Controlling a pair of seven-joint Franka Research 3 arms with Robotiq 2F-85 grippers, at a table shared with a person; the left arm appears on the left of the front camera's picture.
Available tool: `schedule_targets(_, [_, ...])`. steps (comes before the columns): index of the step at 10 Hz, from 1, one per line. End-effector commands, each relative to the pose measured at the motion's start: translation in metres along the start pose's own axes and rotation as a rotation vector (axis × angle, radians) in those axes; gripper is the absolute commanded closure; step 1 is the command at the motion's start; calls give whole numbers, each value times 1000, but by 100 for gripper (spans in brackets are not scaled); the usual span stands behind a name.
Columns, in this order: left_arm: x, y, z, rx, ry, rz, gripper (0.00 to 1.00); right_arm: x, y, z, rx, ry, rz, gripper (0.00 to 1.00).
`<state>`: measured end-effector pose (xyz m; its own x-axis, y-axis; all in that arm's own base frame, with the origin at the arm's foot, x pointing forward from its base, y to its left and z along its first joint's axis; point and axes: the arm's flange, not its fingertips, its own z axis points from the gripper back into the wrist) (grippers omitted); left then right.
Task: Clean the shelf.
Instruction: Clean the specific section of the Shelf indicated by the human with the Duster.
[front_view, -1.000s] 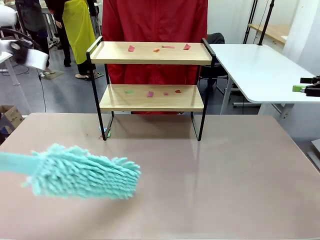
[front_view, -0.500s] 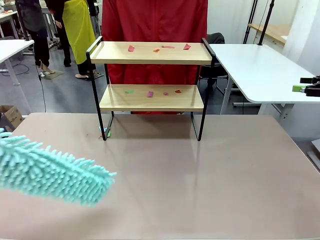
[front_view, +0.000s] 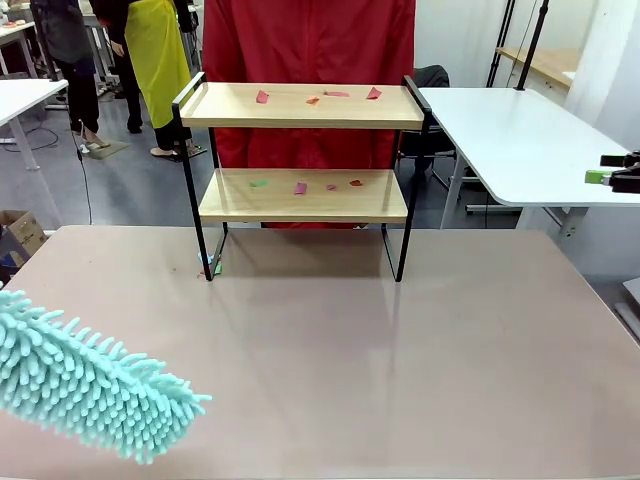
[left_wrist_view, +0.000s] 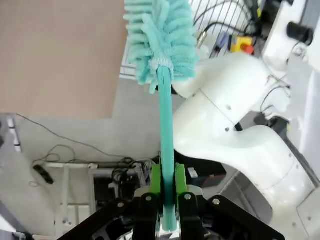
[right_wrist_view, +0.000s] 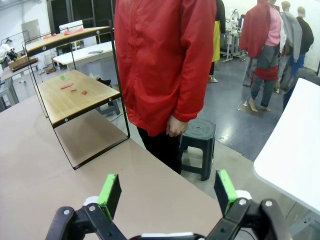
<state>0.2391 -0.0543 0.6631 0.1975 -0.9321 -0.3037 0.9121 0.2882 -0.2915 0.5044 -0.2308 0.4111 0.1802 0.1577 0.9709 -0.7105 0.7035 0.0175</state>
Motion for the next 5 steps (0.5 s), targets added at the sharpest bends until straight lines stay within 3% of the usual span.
schedule_targets(1, [-8,-11,4,14,-43,14,87,5,3,-2,-15,14,-11,0])
schedule_targets(5, [-8,-11,4,14,-43,14,87,5,3,-2,-15,14,-11,0])
